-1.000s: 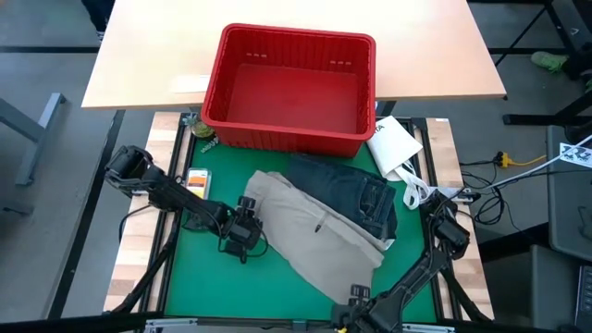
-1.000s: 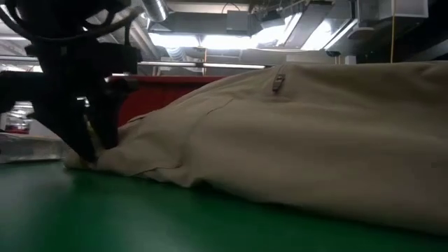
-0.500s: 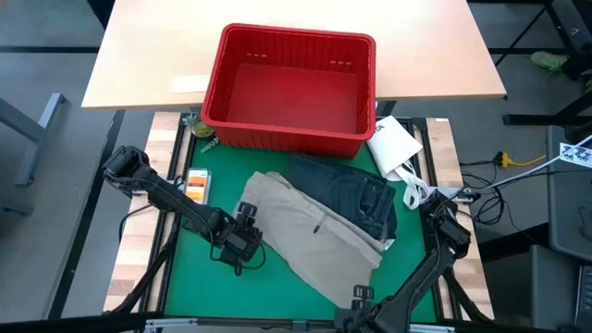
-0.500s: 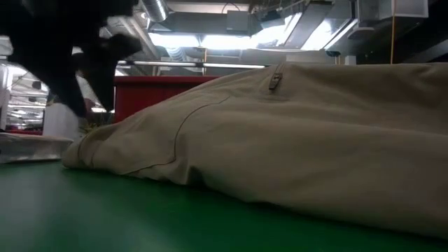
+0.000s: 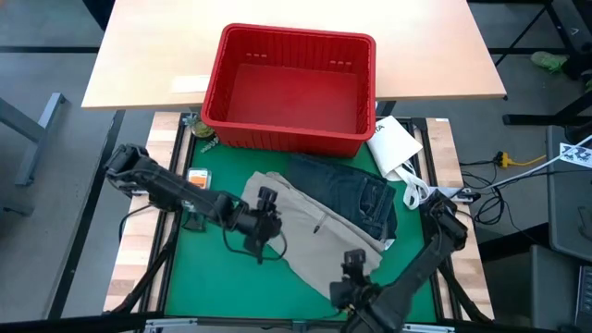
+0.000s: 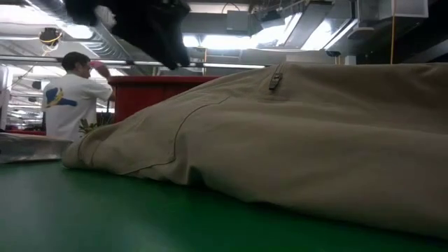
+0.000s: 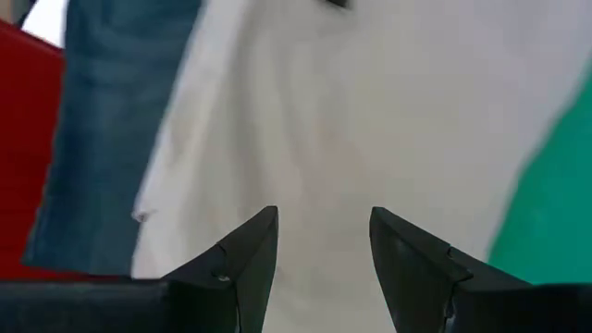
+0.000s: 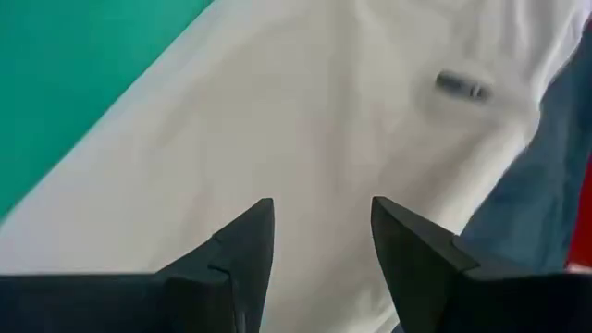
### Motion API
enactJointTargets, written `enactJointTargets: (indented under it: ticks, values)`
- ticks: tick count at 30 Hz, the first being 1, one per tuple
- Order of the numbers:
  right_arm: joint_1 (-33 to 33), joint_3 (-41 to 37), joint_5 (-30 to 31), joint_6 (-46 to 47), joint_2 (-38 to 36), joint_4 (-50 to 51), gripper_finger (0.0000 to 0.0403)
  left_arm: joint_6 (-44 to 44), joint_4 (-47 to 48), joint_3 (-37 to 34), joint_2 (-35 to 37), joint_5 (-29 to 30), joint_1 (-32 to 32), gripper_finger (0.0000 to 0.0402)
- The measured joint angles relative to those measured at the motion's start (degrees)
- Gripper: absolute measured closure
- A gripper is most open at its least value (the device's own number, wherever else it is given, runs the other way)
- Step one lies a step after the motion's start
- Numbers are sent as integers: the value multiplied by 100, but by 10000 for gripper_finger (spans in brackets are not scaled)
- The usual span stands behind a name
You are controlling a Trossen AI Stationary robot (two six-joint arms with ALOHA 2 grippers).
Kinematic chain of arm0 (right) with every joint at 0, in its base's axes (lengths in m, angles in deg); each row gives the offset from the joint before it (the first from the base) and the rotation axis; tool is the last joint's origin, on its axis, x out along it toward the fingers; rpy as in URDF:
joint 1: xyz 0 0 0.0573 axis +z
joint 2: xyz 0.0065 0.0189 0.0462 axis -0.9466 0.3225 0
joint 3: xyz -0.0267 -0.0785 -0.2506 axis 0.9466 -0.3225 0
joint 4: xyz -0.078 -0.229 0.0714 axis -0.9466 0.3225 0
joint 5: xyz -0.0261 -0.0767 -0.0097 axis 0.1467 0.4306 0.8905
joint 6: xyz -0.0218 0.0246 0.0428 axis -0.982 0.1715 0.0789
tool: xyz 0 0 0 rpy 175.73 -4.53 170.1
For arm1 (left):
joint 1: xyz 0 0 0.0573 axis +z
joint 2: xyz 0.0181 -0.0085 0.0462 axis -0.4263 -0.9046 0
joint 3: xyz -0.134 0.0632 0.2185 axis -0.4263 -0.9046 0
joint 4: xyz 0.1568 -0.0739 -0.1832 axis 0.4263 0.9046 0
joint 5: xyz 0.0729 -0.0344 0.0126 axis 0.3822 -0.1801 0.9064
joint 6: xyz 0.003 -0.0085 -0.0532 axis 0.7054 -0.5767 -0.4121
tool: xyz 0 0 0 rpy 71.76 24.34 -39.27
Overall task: Fold Laundry from Bin
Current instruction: Fold the gray shorts
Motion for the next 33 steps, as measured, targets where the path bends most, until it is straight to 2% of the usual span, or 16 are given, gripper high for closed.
enactJointTargets:
  ticks: [6, 13, 20, 27, 33]
  values:
    - [-586, -28, 183, -1374, -11, -12, 219, 33, -364, 0, 0, -261, 574, 233]
    - [-1335, -65, 161, -2380, -18, -26, 219, 14, -363, 0, 0, -404, 1106, 233]
    - [-1821, -699, -250, -2732, -23, -14, 219, -158, -363, 0, 0, -405, 1543, 233]
    - [-1972, -1560, -516, -2740, -17, -34, 219, -200, -361, 0, -2, -404, 1868, 233]
    - [-1962, -1618, -717, -2737, -17, -5, 219, -290, -359, 0, -2, -396, 1980, 233]
